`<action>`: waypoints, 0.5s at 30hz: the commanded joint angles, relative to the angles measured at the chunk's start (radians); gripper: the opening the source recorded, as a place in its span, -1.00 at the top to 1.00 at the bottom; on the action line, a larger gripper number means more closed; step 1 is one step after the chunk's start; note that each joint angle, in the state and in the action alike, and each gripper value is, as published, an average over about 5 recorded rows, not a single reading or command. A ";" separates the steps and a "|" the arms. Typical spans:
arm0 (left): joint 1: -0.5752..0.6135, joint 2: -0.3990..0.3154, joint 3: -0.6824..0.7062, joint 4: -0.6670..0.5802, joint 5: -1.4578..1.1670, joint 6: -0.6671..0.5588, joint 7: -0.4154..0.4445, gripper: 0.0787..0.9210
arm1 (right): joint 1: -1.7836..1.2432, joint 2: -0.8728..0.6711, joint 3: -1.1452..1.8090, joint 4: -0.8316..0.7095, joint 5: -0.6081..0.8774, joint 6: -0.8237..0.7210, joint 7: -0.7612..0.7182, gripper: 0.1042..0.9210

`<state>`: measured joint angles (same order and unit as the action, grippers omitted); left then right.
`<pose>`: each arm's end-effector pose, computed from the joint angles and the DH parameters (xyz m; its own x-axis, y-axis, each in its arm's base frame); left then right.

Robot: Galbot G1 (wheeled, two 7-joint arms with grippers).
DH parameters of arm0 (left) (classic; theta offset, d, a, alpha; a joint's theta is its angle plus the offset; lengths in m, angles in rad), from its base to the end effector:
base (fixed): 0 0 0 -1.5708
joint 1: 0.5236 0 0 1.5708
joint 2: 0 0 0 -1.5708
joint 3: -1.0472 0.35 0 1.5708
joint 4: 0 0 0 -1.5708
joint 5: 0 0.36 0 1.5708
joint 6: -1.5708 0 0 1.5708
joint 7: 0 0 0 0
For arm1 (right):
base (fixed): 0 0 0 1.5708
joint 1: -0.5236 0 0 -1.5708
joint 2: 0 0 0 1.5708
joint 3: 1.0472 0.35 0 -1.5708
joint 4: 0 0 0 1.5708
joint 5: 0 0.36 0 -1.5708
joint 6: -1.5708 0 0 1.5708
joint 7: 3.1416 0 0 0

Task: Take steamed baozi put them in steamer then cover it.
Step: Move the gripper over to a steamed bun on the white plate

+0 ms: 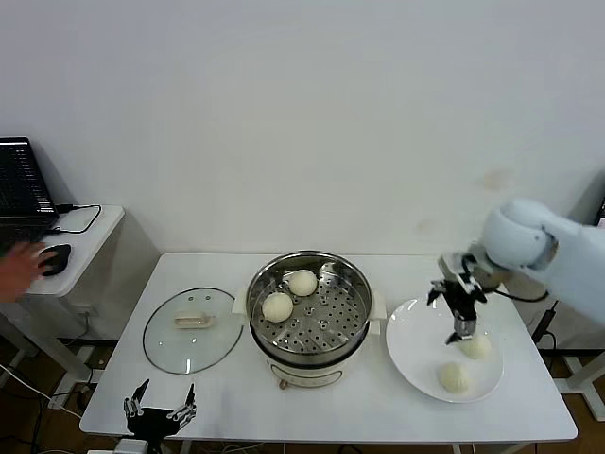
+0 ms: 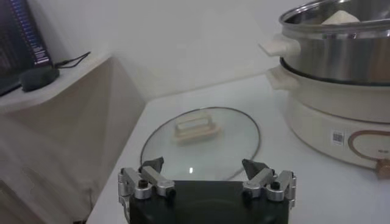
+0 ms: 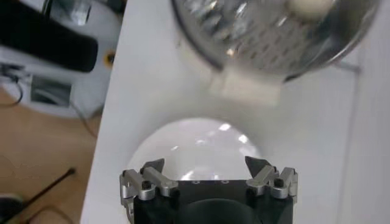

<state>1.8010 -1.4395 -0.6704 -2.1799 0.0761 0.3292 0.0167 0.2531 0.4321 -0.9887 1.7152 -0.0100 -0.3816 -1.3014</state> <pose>0.1191 0.0617 -0.2999 -0.8929 -0.1110 0.4363 0.0073 0.9654 0.2606 0.4371 -0.1219 -0.0996 -0.0528 -0.0669 0.9964 -0.9813 -0.1817 -0.0642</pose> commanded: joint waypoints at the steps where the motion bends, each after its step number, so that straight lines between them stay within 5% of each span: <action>1: 0.020 0.002 -0.007 0.007 0.004 0.001 0.001 -0.77 | -0.287 -0.057 0.134 -0.033 -0.191 0.059 -0.007 -0.76; 15: 0.013 0.005 -0.020 0.045 0.010 0.001 0.001 -0.77 | -0.375 0.006 0.206 -0.126 -0.224 0.082 0.017 -0.76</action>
<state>1.8137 -1.4329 -0.6891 -2.1454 0.0852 0.3293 0.0172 -0.0244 0.4294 -0.8376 1.6347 -0.1782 -0.3171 -1.2908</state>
